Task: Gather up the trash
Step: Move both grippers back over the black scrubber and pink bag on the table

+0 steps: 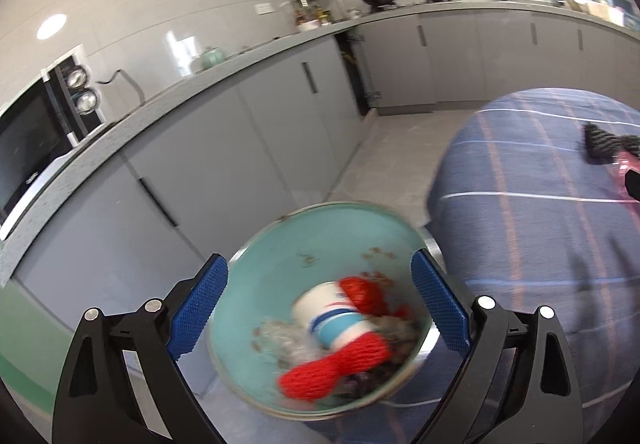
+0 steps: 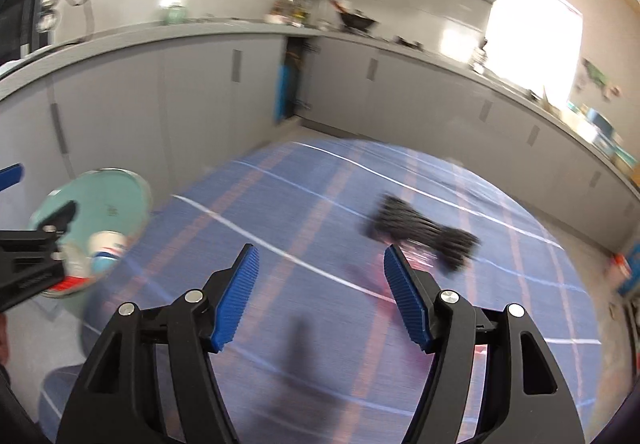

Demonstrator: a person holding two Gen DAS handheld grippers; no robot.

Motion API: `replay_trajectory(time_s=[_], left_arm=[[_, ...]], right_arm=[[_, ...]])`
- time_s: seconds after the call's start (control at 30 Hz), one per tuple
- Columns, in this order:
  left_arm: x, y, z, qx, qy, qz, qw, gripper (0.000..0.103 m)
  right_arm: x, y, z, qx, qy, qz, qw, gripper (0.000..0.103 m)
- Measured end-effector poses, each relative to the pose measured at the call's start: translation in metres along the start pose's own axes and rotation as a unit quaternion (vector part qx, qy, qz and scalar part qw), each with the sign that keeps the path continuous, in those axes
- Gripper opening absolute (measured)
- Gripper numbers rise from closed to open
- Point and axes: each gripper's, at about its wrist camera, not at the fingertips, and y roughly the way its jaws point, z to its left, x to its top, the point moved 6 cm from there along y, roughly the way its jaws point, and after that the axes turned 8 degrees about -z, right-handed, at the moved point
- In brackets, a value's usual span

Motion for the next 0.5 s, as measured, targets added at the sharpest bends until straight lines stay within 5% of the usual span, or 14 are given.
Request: replay_trajectory(time_s=[0.2,0.5], left_arm=[[0.016,-0.005,-0.038,-0.047,0.007,-0.003,0.9989,0.092],[0.041,-0.016,-0.082,-0.086,0.027,-0.023,0.9957,0.092]], right_arm=[[-0.025,0.015,-0.059,-0.051,0.014,0.054,0.997,0.065],[-0.044,0.033,-0.074,-0.037,0.010,0.099,0.994,0.064]])
